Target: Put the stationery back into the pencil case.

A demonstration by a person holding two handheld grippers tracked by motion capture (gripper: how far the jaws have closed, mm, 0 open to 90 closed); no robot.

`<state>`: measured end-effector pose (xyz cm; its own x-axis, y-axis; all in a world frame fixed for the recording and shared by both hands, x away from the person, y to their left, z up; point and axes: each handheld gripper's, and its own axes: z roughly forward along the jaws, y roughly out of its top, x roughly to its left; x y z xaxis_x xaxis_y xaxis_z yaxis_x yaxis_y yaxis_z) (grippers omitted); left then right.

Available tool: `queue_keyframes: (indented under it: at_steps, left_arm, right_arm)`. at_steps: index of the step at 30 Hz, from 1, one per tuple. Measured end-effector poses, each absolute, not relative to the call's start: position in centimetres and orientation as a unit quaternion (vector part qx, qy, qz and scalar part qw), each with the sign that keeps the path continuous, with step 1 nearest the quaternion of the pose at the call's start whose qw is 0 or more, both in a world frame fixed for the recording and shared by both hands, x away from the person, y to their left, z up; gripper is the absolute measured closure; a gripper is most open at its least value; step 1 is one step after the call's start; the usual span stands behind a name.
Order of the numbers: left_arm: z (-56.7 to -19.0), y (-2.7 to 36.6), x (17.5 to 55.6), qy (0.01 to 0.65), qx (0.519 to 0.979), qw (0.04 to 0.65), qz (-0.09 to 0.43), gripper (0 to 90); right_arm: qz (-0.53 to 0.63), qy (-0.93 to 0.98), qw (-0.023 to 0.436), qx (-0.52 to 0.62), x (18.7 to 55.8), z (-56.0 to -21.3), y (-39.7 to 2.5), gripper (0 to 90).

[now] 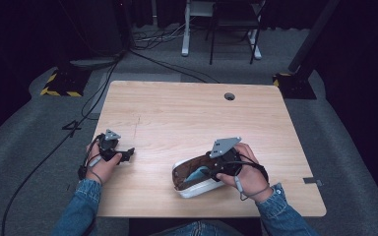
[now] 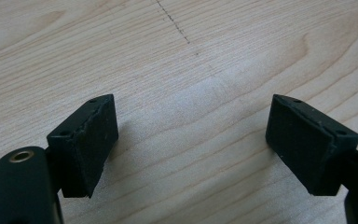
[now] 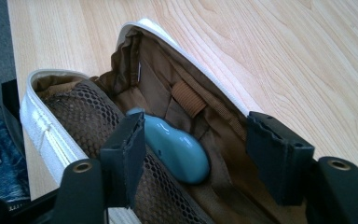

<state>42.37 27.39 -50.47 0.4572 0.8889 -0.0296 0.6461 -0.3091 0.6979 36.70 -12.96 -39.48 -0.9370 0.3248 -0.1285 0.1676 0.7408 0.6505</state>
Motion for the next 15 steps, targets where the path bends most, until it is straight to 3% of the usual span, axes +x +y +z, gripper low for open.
queue_keyframes:
  at_steps: [15]
  left_arm:
    - [-50.5,27.5,42.2,0.486,0.788,0.329,0.185,17.1]
  right_arm:
    - [0.39,0.895,0.124,0.177,37.4,-37.7,-16.0,32.6]
